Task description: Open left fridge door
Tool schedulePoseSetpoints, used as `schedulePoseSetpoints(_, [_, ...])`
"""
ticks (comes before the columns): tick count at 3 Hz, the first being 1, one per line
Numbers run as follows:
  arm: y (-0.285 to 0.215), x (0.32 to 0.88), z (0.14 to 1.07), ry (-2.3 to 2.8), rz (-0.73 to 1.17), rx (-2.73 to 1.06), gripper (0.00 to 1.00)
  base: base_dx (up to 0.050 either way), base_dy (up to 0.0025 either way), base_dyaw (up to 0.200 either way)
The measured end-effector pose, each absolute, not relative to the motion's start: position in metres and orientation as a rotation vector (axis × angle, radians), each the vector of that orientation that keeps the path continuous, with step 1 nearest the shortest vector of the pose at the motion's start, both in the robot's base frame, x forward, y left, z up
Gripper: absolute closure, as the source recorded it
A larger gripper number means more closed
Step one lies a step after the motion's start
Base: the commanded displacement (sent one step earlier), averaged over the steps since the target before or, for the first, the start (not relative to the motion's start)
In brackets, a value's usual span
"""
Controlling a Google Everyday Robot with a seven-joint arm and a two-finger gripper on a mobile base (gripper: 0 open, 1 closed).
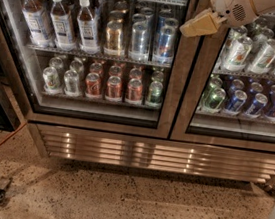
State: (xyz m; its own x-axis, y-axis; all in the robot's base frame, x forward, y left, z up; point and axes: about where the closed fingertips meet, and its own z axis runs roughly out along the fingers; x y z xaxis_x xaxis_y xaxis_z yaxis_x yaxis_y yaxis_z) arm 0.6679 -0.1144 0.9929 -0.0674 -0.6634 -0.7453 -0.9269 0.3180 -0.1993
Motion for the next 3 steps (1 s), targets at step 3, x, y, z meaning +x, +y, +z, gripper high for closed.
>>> schedulePoseSetpoints(3, [-0.1206, 0.6706, 0.9939, 1.805, 0.427, -1.42, 1.0, 0.0, 0.0, 0.0])
